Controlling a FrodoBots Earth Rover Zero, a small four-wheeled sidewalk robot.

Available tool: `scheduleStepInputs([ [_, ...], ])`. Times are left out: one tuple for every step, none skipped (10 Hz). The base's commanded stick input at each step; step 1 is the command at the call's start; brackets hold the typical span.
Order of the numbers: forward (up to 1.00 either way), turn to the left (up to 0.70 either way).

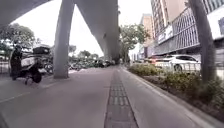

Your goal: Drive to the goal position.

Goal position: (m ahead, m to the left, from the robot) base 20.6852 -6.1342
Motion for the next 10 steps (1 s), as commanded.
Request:
scheduleStepInputs([
  [0.45,0.0],
  [0.45,0.0],
  [0.45,0.0],
  [0.45,0.0],
  [0.45,0.0],
  [0.45,0.0],
  [0.45,0.0],
  [0.45,0.0],
  [0.45,0.0],
  [0.45,0.0],
])
